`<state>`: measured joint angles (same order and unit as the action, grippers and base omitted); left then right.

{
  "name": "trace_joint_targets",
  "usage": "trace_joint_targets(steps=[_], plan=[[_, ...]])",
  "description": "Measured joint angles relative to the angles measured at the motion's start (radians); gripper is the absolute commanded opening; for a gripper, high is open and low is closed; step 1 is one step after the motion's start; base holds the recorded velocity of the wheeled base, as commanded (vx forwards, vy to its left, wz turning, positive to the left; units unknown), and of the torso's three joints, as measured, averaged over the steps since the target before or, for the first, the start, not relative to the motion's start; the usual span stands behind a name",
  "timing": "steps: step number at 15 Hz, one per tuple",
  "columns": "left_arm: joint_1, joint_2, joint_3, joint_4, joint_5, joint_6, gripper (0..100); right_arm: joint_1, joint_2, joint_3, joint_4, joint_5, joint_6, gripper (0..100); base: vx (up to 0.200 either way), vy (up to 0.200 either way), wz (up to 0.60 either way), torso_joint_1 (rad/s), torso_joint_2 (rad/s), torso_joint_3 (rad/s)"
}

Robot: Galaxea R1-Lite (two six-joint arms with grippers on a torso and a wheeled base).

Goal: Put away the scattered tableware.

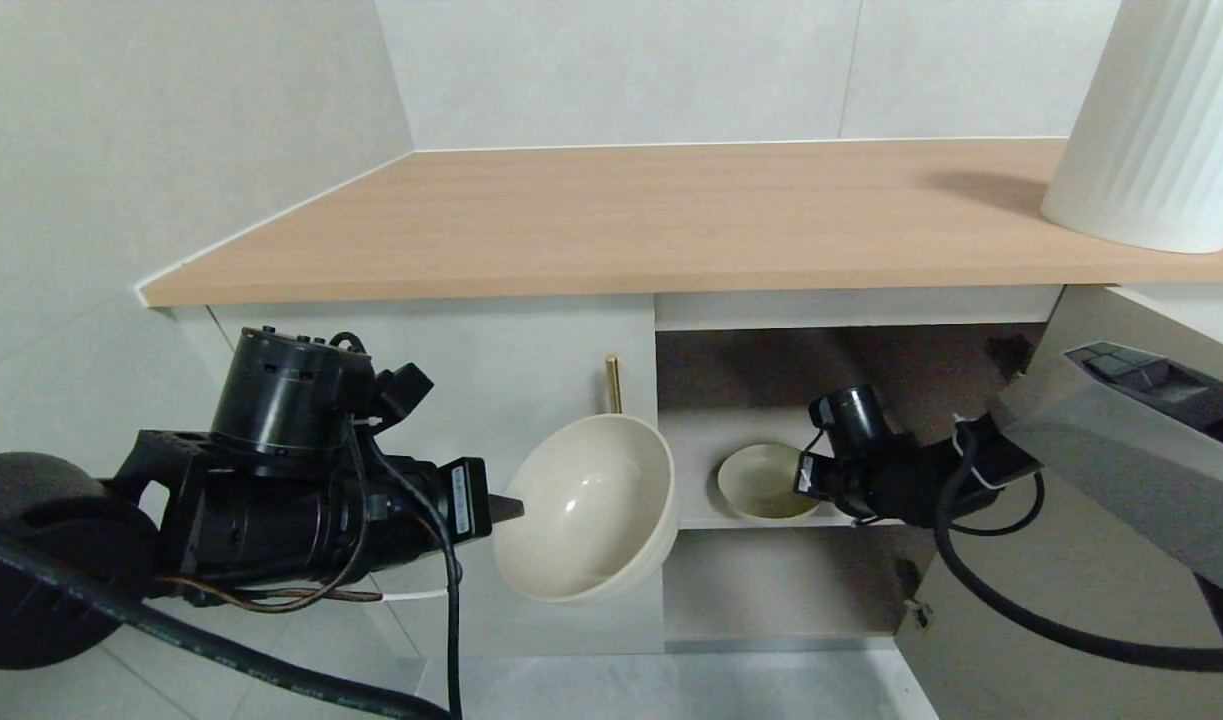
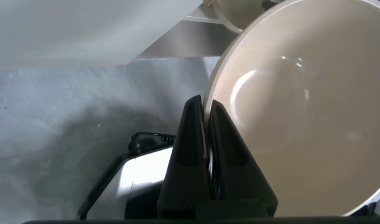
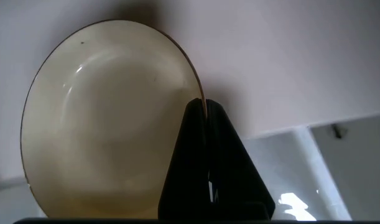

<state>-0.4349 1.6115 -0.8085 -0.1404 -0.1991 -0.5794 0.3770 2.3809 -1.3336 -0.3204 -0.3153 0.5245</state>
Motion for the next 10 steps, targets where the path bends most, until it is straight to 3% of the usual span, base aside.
trace_joint_targets(steps=[10], plan=[[-0.01, 0.012, 0.002, -0.004, 0.001, 0.0, 0, -0.022, 0.101, -0.087, -0.077, -0.056, -0.003, 0, 0.0, 0.0, 0.0, 0.0, 0.0, 0.0]])
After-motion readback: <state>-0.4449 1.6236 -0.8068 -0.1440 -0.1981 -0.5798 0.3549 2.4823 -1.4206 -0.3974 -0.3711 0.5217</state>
